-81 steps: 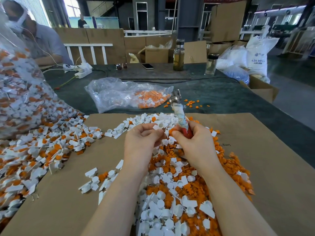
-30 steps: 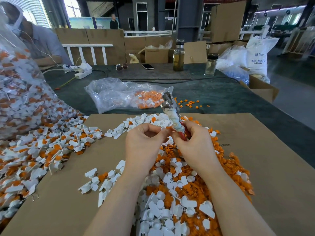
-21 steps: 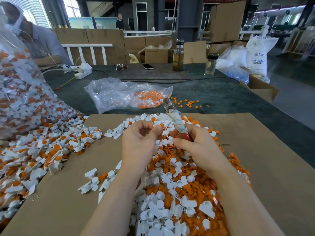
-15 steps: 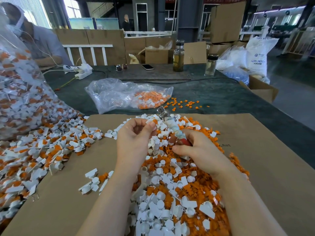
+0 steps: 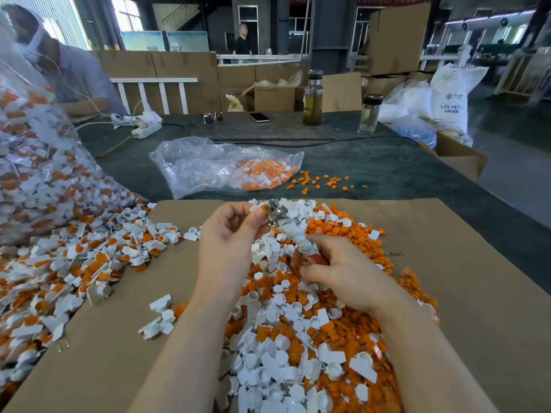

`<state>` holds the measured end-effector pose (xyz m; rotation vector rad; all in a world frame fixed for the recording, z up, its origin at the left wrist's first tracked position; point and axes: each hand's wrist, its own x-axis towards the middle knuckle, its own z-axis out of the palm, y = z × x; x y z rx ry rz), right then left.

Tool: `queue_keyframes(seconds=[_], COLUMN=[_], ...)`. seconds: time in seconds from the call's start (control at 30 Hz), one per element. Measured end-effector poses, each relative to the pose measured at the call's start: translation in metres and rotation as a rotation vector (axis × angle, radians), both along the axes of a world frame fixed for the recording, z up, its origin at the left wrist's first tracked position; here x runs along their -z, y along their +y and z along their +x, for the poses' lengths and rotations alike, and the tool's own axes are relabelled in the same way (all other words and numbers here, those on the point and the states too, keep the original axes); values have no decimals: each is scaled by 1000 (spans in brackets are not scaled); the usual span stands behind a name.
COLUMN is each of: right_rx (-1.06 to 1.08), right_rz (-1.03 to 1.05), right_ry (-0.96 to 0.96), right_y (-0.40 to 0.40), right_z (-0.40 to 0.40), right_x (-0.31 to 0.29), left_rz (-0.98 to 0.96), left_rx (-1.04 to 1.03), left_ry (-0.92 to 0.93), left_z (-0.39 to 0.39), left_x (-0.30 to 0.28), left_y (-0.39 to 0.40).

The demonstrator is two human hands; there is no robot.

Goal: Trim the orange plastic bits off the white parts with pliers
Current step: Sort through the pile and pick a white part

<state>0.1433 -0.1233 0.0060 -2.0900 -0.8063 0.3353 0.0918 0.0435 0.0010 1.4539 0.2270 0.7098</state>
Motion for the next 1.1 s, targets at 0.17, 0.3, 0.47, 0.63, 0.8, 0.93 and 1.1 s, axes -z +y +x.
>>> queue_keyframes(seconds=[0.17, 0.3, 0.47, 0.63, 0.8, 0.93, 1.1], right_rx=[8, 12, 47, 159, 266, 343, 398], right_rz=[5, -8, -25, -25, -12, -27, -97], right_ry=[-39, -55, -118, -195, -242, -242, -251], right_y=[5, 6, 7, 7, 7, 5, 4], right_z=[-2, -2, 0, 6, 11, 16, 20], right_x=[1, 2, 8, 15, 20, 23, 25], left_rz=[-40, -81, -210, -729, -1212, -1372, -1409], left_rx=[0, 15, 30, -81, -284, -355, -426], left_ry=[-19, -26, 52, 86, 28, -89, -261], left_z=[0, -1, -1, -4, -10, -12, -16], left_x=[-1, -2, -4, -4, -5, 0, 4], left_y=[0, -1, -1, 17, 50, 66, 72])
